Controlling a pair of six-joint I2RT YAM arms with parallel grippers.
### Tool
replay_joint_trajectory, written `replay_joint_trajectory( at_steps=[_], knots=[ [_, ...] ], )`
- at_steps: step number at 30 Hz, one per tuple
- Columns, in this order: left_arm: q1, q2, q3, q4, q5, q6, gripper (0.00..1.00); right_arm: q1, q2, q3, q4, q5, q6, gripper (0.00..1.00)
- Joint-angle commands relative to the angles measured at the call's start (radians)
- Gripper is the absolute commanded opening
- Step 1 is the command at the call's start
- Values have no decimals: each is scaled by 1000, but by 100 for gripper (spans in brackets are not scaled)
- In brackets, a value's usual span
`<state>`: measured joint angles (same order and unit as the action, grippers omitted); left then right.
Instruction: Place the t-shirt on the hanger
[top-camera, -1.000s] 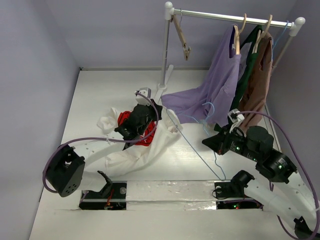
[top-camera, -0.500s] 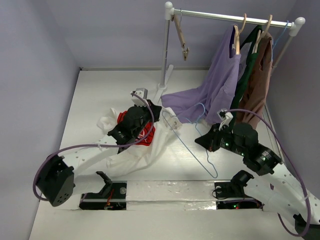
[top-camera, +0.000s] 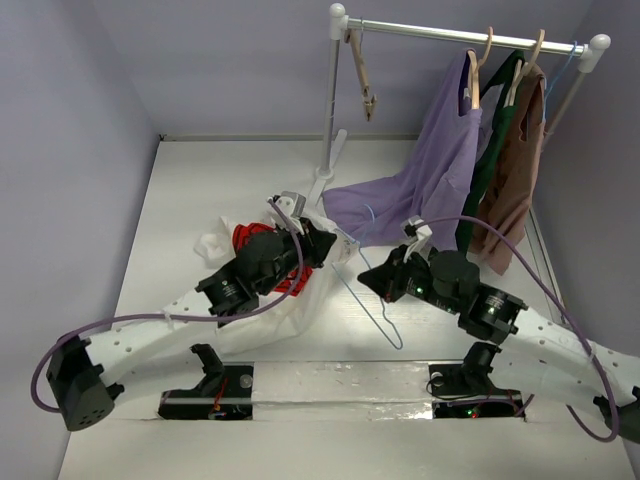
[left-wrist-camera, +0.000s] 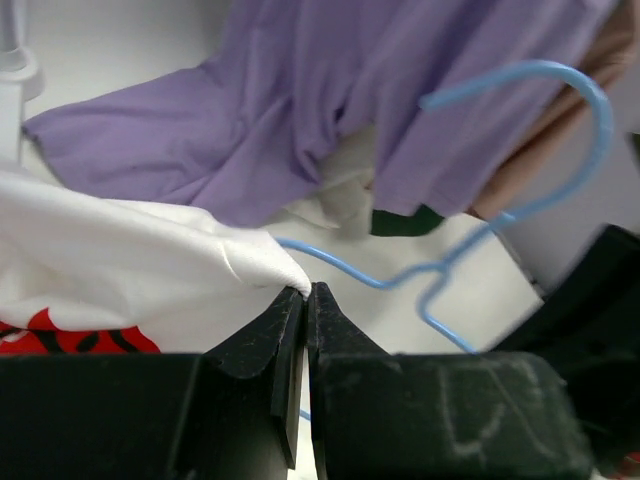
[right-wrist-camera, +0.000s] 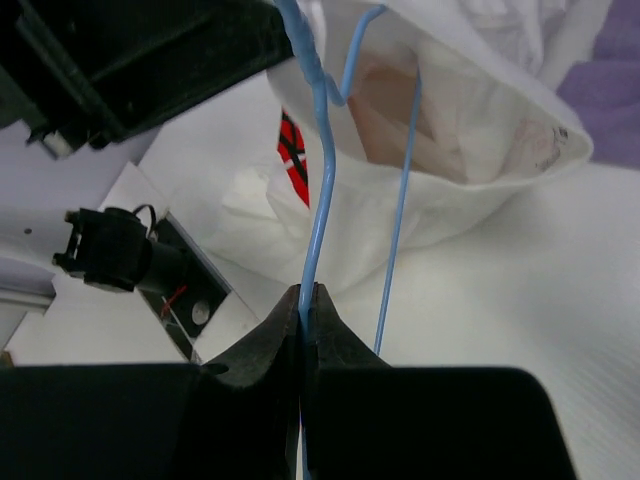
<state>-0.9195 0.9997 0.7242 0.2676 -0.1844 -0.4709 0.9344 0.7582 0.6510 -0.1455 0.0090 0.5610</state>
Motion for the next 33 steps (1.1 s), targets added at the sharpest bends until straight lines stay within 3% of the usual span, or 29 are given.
replay_joint_trajectory(
  at_steps=[1, 10, 14, 20, 23, 27, 30, 33],
  knots=[
    [-48, -93, 93, -54, -60, 18, 0, 70, 32, -1, 272, 190, -36, 0],
    [-113, -104, 190, -136, 14, 28, 0, 122, 347, -18, 683, 181, -114, 0],
    [-136, -118, 236, -182, 46, 47, 0, 113, 424, 13, 822, 83, -191, 0],
    [-168, -118, 311, -248, 100, 75, 0, 34, 457, 16, 1012, 13, -194, 0],
    [-168, -122, 316, -310, 37, 75, 0, 1, 446, 3, 1099, 17, -182, 0],
    [-168, -166, 276, -312, -90, 58, 45, 1, 428, -83, 1245, 46, -175, 0],
    [-168, -171, 291, -260, -190, 67, 55, 1, 417, -117, 1271, 74, -161, 0],
    [-159, -130, 358, -232, -347, 92, 56, 1, 414, -143, 1293, 65, -150, 0]
  ],
)
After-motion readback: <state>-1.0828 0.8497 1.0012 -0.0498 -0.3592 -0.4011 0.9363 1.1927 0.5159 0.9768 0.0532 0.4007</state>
